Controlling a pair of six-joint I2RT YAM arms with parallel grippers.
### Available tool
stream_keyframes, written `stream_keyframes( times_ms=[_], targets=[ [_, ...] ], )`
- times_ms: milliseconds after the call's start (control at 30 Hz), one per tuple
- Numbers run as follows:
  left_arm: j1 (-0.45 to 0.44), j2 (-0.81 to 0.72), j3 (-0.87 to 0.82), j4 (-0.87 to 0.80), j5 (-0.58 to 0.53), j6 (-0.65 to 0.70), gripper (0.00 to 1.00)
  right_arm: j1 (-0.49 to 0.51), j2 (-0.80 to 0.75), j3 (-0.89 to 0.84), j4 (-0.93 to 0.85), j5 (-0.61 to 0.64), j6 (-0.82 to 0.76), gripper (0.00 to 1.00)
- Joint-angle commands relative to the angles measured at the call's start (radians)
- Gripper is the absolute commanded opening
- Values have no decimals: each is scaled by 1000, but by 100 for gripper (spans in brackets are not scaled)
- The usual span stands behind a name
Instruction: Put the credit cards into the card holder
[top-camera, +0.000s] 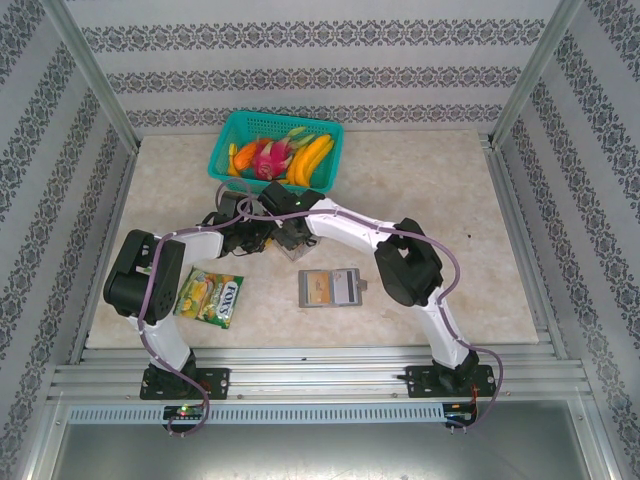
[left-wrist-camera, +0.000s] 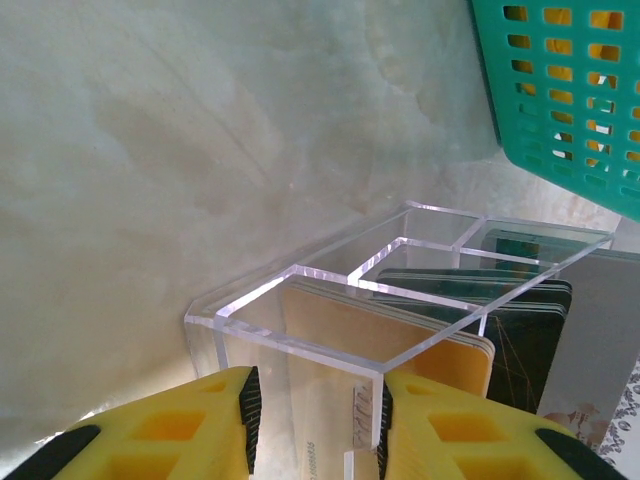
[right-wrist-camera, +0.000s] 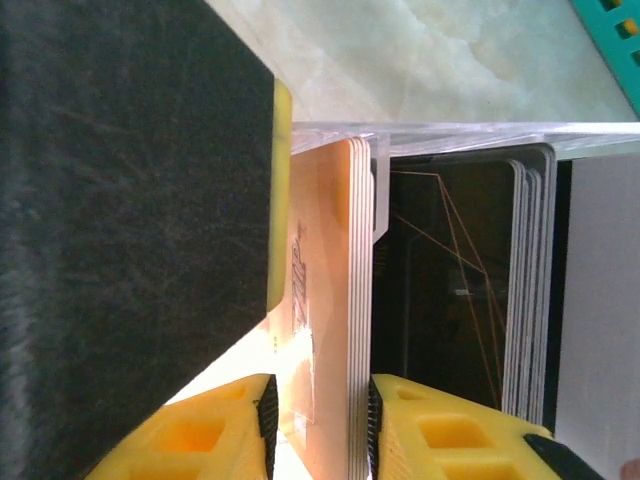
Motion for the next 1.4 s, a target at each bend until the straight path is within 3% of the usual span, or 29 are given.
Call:
stream_keyframes(
  times_ms=[0, 233, 467, 933, 1367],
  targets=[
    [17, -17, -22, -11, -26, -1, 36, 10, 8, -1, 15, 58, -14, 29],
    [18, -20, -25, -15, -24, 3, 35, 20, -26, -22, 32, 159, -27, 29],
    [18, -23, -30, -17, -21, 2, 35, 20, -28, -22, 29, 138, -32, 25],
    [18, -30, -34, -10, -22, -2, 34, 22, 15, -9, 17, 122, -17, 32],
    [17, -33, -40, -14, -23, -1, 34, 29, -54, -40, 47, 215, -21, 25]
  ],
)
